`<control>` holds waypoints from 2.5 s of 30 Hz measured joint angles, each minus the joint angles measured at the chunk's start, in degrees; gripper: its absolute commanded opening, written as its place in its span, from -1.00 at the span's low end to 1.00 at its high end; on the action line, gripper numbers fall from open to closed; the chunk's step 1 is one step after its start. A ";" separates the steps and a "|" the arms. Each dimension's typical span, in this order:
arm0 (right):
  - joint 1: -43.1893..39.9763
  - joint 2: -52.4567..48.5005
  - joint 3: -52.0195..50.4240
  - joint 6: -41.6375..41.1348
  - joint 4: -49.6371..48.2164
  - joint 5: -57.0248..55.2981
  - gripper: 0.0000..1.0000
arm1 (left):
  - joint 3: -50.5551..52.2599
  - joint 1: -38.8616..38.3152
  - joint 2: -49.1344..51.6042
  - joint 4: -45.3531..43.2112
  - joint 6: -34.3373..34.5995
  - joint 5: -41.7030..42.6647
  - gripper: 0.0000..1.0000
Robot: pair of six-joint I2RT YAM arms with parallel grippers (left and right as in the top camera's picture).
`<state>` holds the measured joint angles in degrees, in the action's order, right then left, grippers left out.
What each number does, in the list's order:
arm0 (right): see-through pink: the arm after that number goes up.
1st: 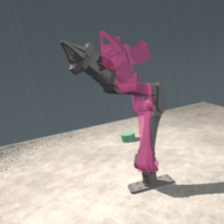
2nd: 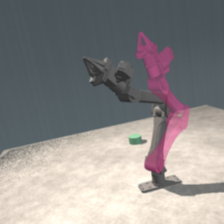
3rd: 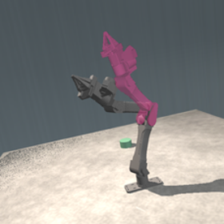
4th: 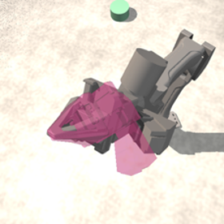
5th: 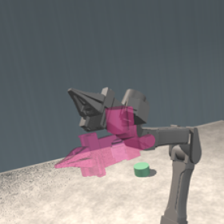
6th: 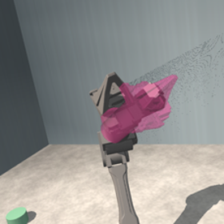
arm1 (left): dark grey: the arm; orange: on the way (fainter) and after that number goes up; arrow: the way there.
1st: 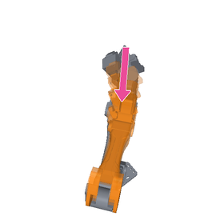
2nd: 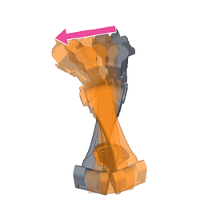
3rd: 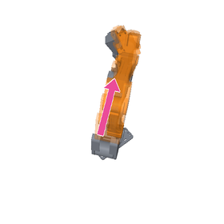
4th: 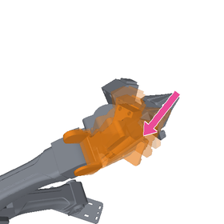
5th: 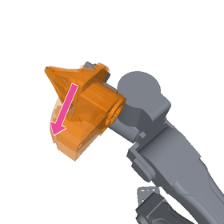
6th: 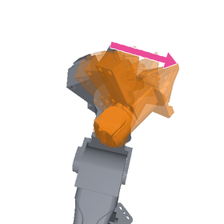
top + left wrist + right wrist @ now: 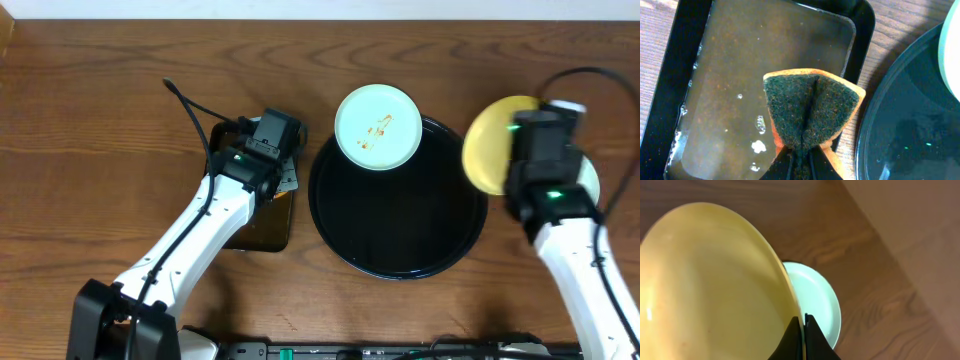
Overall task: Clean dirty plates on tray and stack at the side
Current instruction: 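Lift the yellow plate with right gripper and stack it on the green plate, then move right gripper to the pale green plate and grasp its rim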
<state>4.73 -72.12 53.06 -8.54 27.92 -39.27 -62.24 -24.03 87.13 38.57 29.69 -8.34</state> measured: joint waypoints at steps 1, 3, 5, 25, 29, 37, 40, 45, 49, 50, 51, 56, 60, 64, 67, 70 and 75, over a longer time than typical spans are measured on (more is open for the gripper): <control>-5.18 0.00 0.00 -1.81 -0.09 3.26 -0.98 | 0.00 0.00 0.00 0.00 0.00 0.02 -0.84; -10.45 0.00 0.00 -3.48 -0.28 6.88 -0.98 | 0.00 0.00 0.00 0.00 -0.02 0.00 -0.83; -15.76 0.00 0.00 -5.14 -0.31 9.99 -0.98 | 0.00 0.00 0.00 -0.02 -0.02 0.00 -0.84; -32.17 -10.01 0.04 -10.71 -2.60 25.33 -0.24 | 0.00 0.00 0.00 -0.02 0.00 0.00 -0.83; -32.17 -10.01 0.04 -10.27 -3.37 33.38 -0.21 | 0.00 0.00 0.00 0.00 0.00 0.00 -0.83; -25.22 -10.01 0.66 -6.08 -2.58 53.70 -0.05 | 0.00 0.00 0.00 -0.02 0.00 0.00 -0.85; -20.24 -10.01 2.62 -3.32 0.59 56.65 0.05 | 0.00 0.00 0.00 -0.02 -0.02 0.02 -0.83; -11.32 -10.38 10.97 1.49 7.32 57.90 0.14 | 0.00 0.00 0.00 -0.02 -0.02 0.00 -0.83; -7.06 -12.87 17.16 2.99 8.94 57.86 0.20 | 0.00 0.00 0.00 -0.02 -0.02 0.02 -0.84; -6.23 -13.62 17.70 3.10 8.81 57.83 0.20 | 0.00 0.00 0.00 0.00 -0.02 0.00 -0.83; -5.31 -14.56 18.08 3.19 8.68 57.81 0.19 | 0.00 0.00 0.00 0.00 -0.02 0.00 -0.83; -1.38 -21.18 18.18 3.19 8.09 57.77 0.13 | 0.00 0.00 0.00 -0.02 -0.02 0.00 -0.83; 0.04 -27.58 18.18 2.84 6.64 57.70 -0.02 | 0.00 0.00 0.00 -0.02 -0.02 0.00 -0.83; 0.85 -34.67 18.18 1.64 3.45 57.72 -0.07 | 0.00 0.00 0.00 0.00 -0.02 0.00 -0.83; 0.96 -37.99 18.18 0.00 0.74 58.12 -0.12 | 0.00 0.00 0.00 0.00 -0.02 0.00 -0.83; 0.96 -40.50 18.18 -1.68 -1.05 59.41 -0.30 | 0.00 0.00 0.00 -0.02 -0.02 0.00 -0.83; 1.07 -42.73 18.18 -4.26 -1.86 60.78 -0.66 | 0.00 0.00 0.00 0.00 -0.02 0.00 -0.83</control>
<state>5.80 -114.85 71.24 -12.80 26.06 21.52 -62.24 -24.03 87.13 38.57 29.67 -8.34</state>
